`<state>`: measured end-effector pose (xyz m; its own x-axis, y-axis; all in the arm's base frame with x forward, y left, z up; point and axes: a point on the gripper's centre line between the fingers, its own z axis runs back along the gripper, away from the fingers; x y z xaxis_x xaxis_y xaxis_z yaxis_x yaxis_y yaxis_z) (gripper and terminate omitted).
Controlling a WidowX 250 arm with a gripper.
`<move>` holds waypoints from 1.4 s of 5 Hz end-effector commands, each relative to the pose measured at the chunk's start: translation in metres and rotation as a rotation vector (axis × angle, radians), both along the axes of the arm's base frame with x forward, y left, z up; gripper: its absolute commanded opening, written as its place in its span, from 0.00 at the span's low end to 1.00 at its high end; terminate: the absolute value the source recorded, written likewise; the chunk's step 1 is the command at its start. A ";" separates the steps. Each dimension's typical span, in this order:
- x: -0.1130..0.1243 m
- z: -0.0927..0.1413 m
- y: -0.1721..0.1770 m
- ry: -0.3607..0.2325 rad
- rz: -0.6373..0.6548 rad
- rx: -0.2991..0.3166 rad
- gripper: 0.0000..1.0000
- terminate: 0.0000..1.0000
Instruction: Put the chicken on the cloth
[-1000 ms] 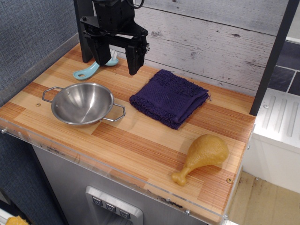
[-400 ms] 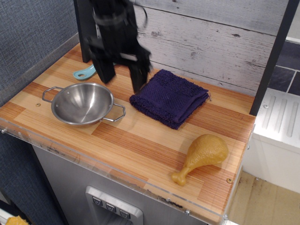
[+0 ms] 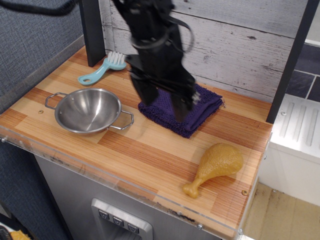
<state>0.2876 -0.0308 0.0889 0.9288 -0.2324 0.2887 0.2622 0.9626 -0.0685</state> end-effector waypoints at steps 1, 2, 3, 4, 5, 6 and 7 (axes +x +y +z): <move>-0.009 -0.008 -0.037 -0.021 -0.101 -0.014 1.00 0.00; -0.012 -0.026 -0.044 0.017 -0.121 -0.003 1.00 0.00; -0.016 -0.045 -0.046 0.070 -0.129 0.015 1.00 0.00; -0.023 -0.056 -0.048 0.111 -0.162 0.027 1.00 0.00; -0.032 -0.069 -0.048 0.147 -0.168 0.041 1.00 0.00; -0.034 -0.091 -0.049 0.196 -0.193 0.051 1.00 0.00; -0.035 -0.103 -0.052 0.207 -0.200 0.060 0.00 0.00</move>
<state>0.2653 -0.0815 0.0012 0.9030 -0.4105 0.1267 0.4214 0.9038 -0.0747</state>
